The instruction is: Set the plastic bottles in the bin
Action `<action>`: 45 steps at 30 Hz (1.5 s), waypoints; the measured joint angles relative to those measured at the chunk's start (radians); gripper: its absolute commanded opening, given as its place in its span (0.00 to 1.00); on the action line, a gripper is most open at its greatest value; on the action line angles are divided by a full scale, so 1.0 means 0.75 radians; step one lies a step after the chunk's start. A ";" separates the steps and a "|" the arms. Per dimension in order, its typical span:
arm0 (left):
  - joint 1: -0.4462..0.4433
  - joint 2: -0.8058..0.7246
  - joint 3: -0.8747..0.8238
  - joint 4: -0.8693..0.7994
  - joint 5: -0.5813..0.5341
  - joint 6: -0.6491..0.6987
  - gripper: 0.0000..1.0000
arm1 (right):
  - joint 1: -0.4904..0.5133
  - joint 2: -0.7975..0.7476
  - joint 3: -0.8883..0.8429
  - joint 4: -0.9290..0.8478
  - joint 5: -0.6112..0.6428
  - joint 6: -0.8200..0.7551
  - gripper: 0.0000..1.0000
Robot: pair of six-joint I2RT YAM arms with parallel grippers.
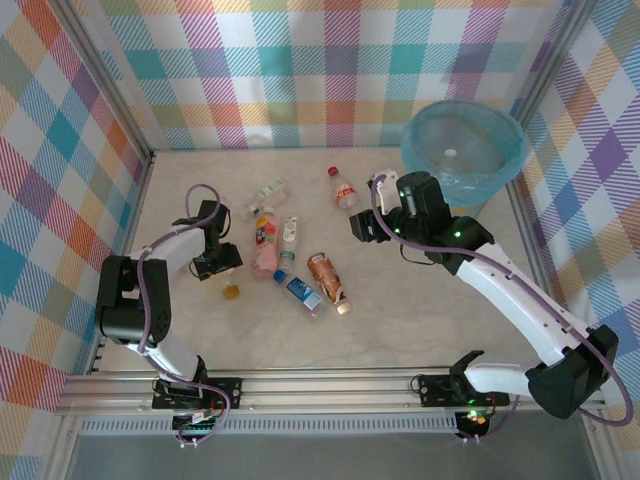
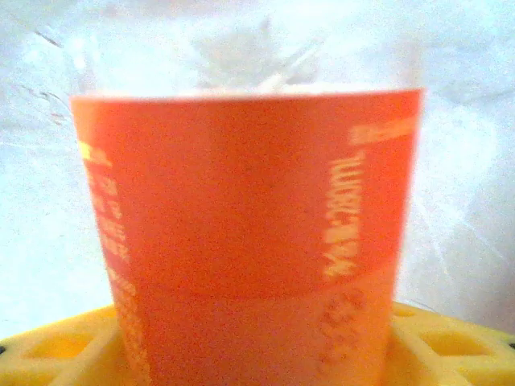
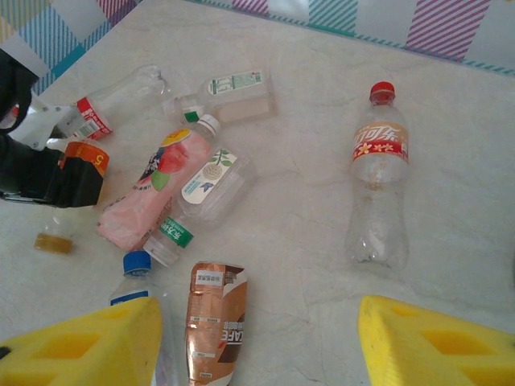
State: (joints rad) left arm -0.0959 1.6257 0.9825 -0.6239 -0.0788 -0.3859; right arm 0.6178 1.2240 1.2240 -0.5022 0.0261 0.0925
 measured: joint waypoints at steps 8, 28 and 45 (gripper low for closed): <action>0.000 -0.169 0.000 -0.022 -0.014 0.001 0.63 | 0.000 -0.045 0.000 0.000 0.021 -0.006 0.66; -0.003 -0.631 0.090 -0.070 0.084 0.103 0.59 | 0.000 -0.050 0.019 0.001 0.012 -0.004 0.65; -0.447 -0.909 0.093 0.136 0.245 0.452 0.54 | 0.000 -0.101 0.029 0.148 -0.311 0.051 0.69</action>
State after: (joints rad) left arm -0.4313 0.9436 1.0523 -0.5220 0.1047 -0.0467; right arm 0.6178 1.1484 1.2457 -0.3916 -0.2070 0.1310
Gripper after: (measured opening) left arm 0.557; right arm 0.682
